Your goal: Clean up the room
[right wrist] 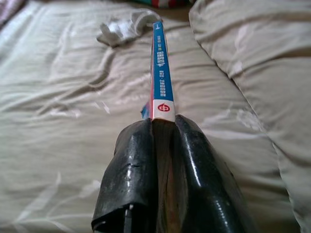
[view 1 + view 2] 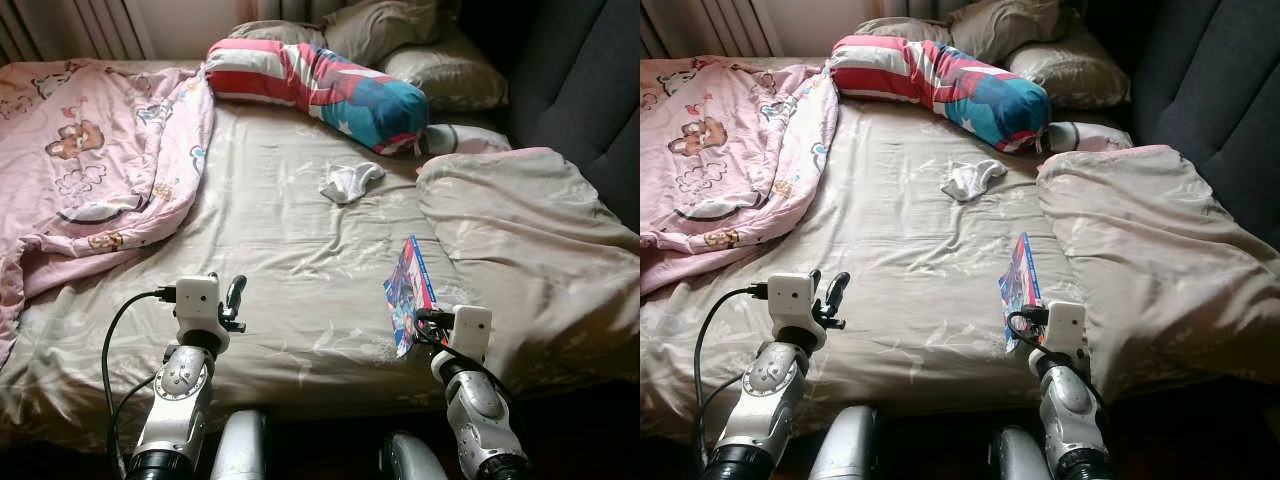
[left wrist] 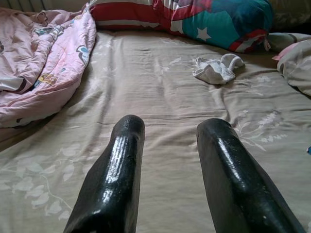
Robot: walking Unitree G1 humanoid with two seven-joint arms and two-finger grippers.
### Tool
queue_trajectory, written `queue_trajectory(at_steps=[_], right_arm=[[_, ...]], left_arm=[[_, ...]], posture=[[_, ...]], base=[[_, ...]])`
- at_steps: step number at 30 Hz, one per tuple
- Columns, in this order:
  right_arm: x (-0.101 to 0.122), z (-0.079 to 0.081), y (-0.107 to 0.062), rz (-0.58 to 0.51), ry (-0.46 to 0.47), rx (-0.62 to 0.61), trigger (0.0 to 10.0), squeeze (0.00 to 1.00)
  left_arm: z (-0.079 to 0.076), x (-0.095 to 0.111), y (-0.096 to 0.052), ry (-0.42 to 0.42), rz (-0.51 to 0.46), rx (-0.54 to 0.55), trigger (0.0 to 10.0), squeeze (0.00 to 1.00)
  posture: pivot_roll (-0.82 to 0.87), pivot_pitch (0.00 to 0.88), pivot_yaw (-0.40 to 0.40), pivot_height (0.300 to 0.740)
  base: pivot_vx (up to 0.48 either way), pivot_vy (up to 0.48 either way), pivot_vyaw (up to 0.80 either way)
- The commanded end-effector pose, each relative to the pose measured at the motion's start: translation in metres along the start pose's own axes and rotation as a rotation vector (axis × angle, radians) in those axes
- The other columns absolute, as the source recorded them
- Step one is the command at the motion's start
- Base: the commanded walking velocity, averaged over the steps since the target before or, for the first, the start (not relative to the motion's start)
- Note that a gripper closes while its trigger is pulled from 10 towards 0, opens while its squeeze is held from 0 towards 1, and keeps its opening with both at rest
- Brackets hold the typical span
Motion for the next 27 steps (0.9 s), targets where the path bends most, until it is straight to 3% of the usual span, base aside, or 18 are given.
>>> queue_trajectory(at_steps=[1, 6, 27], right_arm=[[0.026, -0.0017, 0.0032, -0.112, -0.006, -0.004, 10.0, 0.0], [0.0326, -0.0064, 0.0045, -0.137, 0.003, -0.017, 10.0, 0.0], [0.0326, -0.0109, 0.0053, -0.13, -0.019, -0.017, 10.0, 0.0]], left_arm=[[0.0011, 0.0011, 0.0, 0.008, 0.001, 0.0, 10.0, 0.0], [0.001, 0.0013, 0.0002, 0.007, 0.0, -0.002, 10.0, 0.0], [-0.0015, 0.0015, -0.0001, 0.012, -0.002, -0.015, 10.0, 0.0]], posture=[[0.01, 0.153, -0.033, 0.634], [0.01, 0.154, -0.033, 0.634], [0.01, 0.146, -0.033, 0.634]], base=[[0.0, 0.0, 0.0], [0.048, 0.0, 0.0], [0.31, 0.0, 0.0]])
Point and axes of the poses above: a point about 5 cm out from each wrist's last joint towards the gripper, its own y axis pointing out of the wrist towards the gripper, its own x axis along the axis of the wrist's last joint, z = x × y, the point moved 6 cm from there along y, pointing out of the wrist towards the gripper, and after that the axes turned 10 degrees about -y, right-handed, at the moved point
